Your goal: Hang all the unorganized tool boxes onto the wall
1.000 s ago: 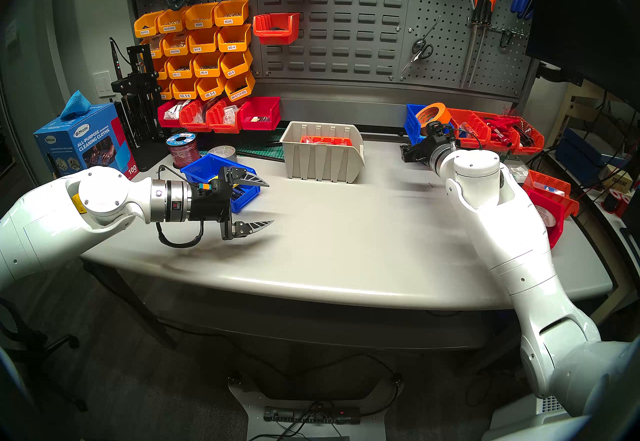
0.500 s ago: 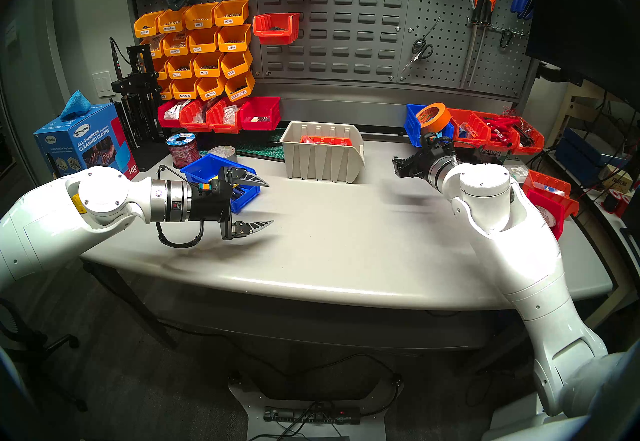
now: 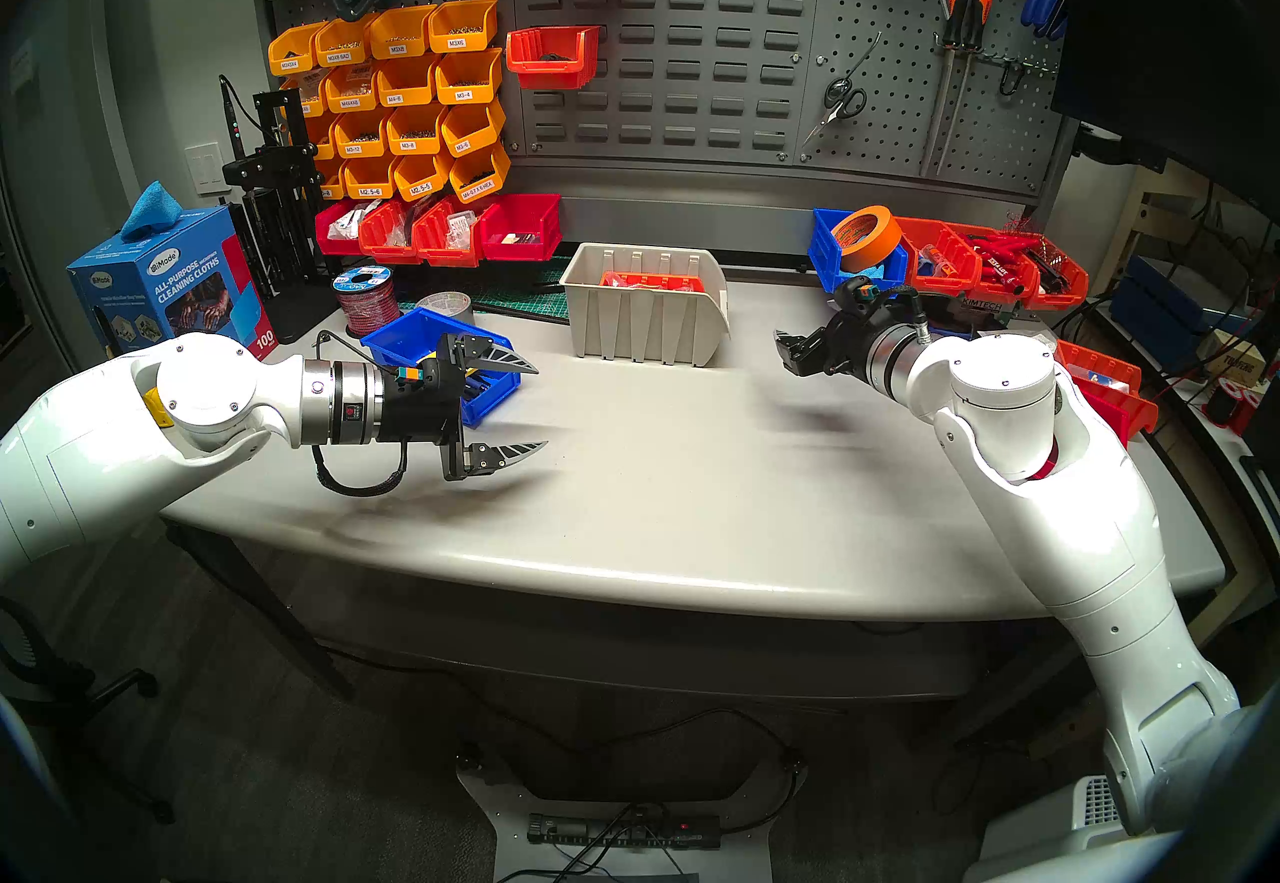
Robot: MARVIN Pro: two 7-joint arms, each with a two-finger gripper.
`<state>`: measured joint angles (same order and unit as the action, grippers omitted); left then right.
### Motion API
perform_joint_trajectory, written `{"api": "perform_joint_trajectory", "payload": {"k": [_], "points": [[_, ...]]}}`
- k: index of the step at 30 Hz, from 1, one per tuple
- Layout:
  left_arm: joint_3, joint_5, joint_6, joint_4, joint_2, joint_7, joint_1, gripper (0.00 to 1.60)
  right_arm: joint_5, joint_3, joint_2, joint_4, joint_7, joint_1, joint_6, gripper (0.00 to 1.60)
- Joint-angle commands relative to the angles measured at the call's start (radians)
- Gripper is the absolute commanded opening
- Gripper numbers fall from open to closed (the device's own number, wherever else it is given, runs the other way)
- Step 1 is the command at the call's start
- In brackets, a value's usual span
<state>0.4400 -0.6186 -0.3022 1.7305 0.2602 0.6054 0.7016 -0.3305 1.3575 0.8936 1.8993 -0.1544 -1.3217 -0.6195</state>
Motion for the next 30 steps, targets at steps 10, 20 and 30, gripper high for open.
{"api": "perform_joint_trajectory", "payload": {"k": [10,20,30], "points": [[0.009,-0.001,0.0,0.002,-0.001,0.0,-0.01,1.6,0.003,-0.007,-0.077,0.015,-0.14,0.069,0.045,1.6],[0.009,-0.001,0.0,0.002,-0.001,0.0,-0.01,1.6,0.021,-0.048,-0.063,-0.019,-0.189,0.11,0.074,1.6],[0.009,-0.001,0.0,0.002,-0.001,0.0,-0.01,1.6,0.041,-0.105,-0.025,-0.08,-0.211,0.175,0.1,1.6]]}}
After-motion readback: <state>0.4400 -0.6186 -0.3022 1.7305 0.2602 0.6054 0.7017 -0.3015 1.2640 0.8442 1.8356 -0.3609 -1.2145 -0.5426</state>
